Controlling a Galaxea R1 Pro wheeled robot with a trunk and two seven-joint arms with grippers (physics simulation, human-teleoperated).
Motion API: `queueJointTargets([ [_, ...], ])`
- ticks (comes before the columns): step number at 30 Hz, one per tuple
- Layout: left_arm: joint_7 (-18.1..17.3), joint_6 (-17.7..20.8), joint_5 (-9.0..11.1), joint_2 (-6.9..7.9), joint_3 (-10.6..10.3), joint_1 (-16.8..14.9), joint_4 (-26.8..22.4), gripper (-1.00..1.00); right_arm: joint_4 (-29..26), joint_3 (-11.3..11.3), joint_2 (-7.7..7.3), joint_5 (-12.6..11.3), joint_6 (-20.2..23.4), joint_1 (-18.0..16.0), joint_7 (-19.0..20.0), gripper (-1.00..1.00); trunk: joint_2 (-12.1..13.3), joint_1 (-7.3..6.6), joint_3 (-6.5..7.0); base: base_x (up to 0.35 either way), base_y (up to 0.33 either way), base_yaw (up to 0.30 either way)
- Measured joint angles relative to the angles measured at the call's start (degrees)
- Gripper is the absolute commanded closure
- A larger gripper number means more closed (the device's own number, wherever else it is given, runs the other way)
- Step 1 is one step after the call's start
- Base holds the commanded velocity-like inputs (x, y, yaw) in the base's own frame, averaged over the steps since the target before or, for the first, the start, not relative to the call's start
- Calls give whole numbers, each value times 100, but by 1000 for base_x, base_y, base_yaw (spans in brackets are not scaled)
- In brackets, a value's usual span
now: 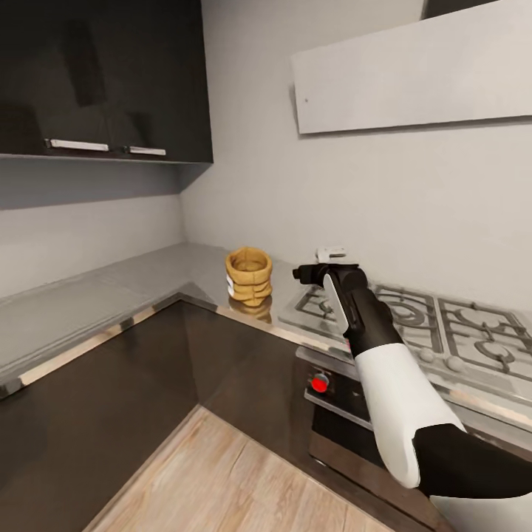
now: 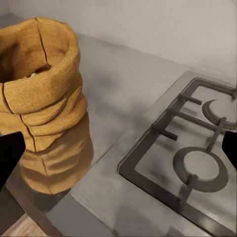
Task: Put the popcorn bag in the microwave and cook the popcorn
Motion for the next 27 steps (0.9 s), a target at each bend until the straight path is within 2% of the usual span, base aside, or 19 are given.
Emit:
queueJointTargets([
  [16, -8, -8, 0, -9, -8, 0, 3, -100, -7, -2, -1, -8, 0, 1, 2, -100, 0, 1, 0, 280, 227, 0],
  [27, -8, 5, -1, -9, -9, 0, 9, -100, -8, -1, -1, 6, 9, 0, 10, -100, 0, 0, 0, 303, 165, 0],
])
